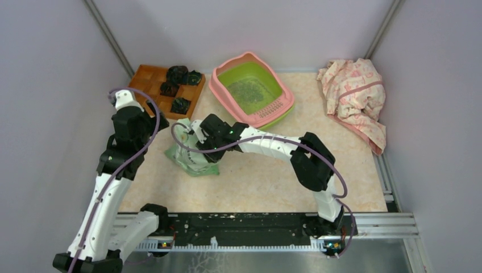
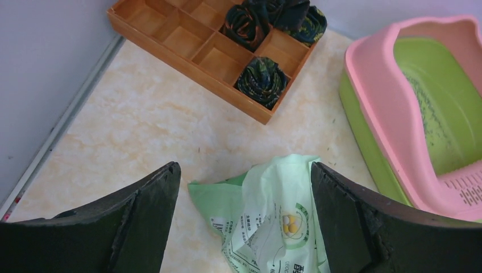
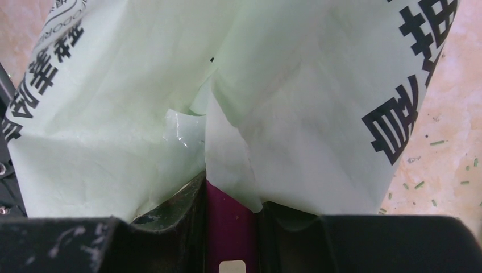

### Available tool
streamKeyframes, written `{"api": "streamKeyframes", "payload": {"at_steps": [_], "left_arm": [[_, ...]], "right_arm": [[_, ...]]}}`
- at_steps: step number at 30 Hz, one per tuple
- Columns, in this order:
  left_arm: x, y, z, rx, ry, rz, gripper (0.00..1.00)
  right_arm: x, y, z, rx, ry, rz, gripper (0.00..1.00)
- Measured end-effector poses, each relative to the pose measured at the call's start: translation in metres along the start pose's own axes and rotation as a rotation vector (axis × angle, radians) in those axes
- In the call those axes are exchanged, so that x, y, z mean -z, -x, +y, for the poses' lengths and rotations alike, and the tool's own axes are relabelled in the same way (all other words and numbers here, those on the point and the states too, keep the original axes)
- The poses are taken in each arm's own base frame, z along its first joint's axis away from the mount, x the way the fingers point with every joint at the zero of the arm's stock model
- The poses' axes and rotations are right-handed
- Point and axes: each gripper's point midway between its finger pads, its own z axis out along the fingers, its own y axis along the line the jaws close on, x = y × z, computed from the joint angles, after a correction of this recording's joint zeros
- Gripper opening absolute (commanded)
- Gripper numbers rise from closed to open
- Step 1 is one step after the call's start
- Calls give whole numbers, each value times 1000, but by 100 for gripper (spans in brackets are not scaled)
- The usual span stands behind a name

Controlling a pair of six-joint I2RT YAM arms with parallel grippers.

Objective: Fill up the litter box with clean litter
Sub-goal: 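Scoop the cat litter from the cat litter bag.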

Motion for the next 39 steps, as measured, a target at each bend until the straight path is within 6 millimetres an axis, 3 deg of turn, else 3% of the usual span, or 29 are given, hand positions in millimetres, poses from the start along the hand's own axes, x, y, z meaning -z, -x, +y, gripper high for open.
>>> {"api": "streamKeyframes", "payload": {"at_steps": [9,16,35,39], "left_arm": [[2,5,6,17,30,-24,89],[0,3,4,14,27,-15,88],[-4,-1,-3,18,-2,5,87],[-6,-2,-5,17,-5,10,87]], "right_arm": [[-26,-1,-3,-6,-3,-135,0],[-27,-5,-2,8,-23,-288,0],[48,-25,3,92,-166,-522,0],[73,-32,2,101,-188,-559,0]]}}
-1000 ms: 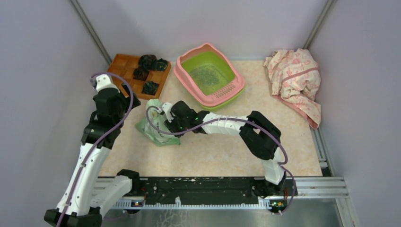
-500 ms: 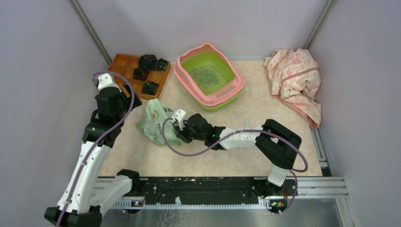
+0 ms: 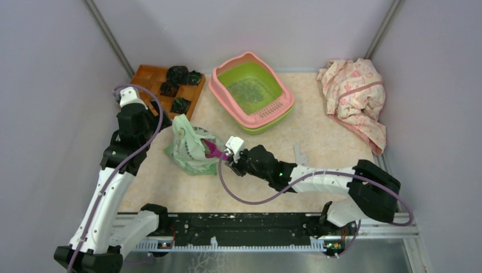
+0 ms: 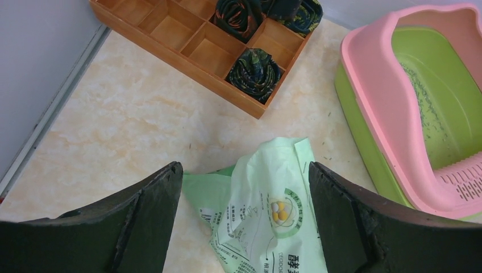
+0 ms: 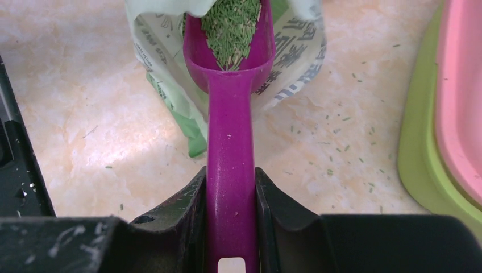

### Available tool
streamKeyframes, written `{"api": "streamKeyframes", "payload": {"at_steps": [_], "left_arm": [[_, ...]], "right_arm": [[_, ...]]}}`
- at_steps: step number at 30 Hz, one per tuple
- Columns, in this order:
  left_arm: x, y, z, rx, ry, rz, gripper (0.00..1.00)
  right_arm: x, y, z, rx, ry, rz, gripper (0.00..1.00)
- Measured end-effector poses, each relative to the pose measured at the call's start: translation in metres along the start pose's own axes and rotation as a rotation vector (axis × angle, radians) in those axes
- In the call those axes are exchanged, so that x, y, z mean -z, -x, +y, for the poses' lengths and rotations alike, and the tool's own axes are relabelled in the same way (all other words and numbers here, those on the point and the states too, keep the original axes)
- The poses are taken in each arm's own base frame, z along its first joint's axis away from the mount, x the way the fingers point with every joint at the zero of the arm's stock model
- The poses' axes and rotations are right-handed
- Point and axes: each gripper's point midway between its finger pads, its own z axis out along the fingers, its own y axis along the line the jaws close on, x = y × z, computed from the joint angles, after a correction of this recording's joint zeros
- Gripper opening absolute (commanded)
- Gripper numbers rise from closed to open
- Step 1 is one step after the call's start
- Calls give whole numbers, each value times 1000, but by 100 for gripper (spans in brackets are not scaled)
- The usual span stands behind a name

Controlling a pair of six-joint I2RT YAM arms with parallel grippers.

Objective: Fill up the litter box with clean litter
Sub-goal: 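Scoop the cat litter from the cat litter bag.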

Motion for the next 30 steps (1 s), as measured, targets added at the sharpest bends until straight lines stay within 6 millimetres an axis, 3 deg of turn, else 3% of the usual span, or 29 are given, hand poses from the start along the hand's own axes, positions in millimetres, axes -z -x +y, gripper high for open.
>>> {"api": "streamKeyframes", "payload": {"at_steps": [5,15,19,30], "left_arm": [[-3,-3,-2,-4,-5,11,86],[-7,-6,-6,-7,-20,29,86],[-8,-8,-7,-9,-23,35,85],[-8,-8,-10,-7,-38,36,85]], "right_arm": [[26,11,-7,10,-27,-42,0],[65,-5,-18,10,-77,-19,0],[82,1,-24,7,-106,-27,0],[101,2,-31,2,-133,8,0]]}}
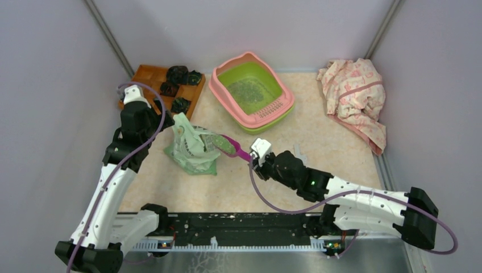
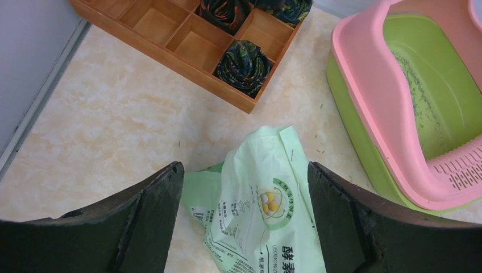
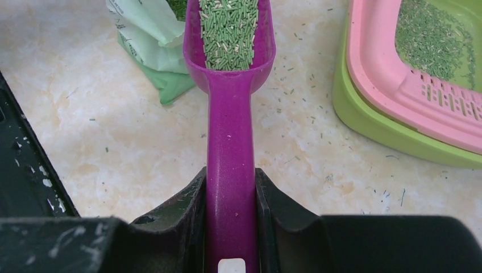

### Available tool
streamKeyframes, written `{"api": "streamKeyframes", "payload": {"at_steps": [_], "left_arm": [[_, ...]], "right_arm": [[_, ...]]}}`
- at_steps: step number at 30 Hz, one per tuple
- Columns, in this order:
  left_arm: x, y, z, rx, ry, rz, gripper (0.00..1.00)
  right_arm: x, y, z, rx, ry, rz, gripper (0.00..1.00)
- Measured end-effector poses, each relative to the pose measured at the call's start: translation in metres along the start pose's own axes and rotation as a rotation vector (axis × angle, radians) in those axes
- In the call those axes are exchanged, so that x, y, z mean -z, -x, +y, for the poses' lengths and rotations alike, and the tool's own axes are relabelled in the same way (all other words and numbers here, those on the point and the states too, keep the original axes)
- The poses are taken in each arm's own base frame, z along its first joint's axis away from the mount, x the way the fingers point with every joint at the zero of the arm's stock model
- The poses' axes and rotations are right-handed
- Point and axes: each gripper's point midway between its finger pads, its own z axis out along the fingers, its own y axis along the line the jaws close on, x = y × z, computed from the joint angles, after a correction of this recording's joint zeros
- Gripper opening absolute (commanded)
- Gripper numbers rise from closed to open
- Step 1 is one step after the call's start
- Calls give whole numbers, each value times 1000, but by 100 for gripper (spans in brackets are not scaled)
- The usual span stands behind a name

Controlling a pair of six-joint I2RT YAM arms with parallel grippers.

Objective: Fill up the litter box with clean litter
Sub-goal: 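Scoop the cat litter from the cat litter bag, then pour the cat litter into the litter box.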

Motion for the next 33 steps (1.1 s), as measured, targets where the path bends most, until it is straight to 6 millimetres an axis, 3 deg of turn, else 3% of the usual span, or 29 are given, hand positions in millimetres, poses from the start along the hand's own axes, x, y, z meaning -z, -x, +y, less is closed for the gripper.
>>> {"api": "streamKeyframes", "payload": {"at_steps": [17,25,33], "left_arm": [[2,1,0,3,-3,-6,85],[2,1,-2,3,-13,-2,85],[1,3,-5,7,-26,-9,85]], "right_arm": [[-9,16,0,-66,1,-155,0],[-15,34,-1,-95,-11,-272,0],[-33,33,-1,-89,-14,-251,0]]}}
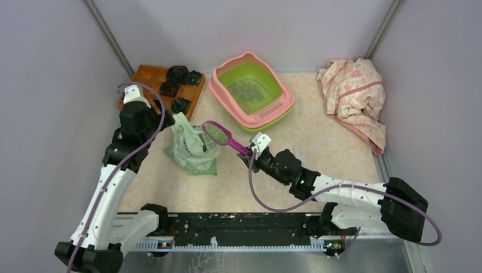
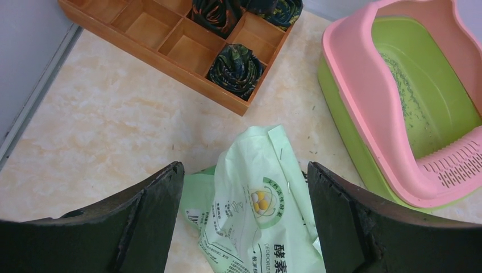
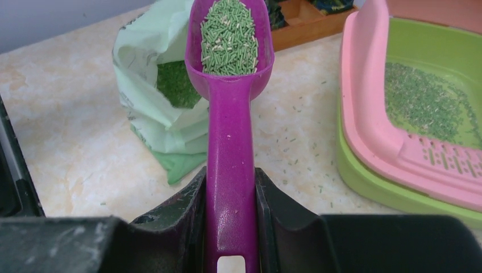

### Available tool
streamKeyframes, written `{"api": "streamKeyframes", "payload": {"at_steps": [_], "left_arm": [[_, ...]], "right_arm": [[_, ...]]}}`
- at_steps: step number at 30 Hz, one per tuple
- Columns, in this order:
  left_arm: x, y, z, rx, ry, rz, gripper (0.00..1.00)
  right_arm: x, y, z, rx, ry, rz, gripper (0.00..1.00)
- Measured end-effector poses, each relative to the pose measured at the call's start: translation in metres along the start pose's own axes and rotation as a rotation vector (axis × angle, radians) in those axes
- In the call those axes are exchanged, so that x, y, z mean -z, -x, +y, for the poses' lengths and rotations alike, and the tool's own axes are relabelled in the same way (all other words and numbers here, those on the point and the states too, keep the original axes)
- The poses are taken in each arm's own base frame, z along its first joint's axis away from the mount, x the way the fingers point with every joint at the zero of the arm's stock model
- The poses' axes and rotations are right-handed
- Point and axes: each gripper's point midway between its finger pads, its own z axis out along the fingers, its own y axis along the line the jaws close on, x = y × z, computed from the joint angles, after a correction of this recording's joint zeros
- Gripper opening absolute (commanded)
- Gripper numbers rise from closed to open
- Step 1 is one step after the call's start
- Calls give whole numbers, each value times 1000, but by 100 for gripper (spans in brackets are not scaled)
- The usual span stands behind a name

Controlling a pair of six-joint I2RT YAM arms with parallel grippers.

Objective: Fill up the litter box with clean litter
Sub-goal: Pour the cat litter into the litter box.

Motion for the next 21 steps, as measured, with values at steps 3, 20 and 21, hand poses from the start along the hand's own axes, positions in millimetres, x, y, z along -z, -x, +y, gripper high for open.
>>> {"api": "streamKeyframes", "payload": {"at_steps": [3,20,21], "left_arm": [[0,0,-1,1,-4,-1,85],[-3,-5,-5,3,-30,9,85],[-3,-6,-5,2,-31,11,85]], "right_arm": [[-5,16,-11,-9,-18,-22,0],[-37,55,-142,-61,-234,167,0],[-40,51,-148,-68,-238,212,0]]}}
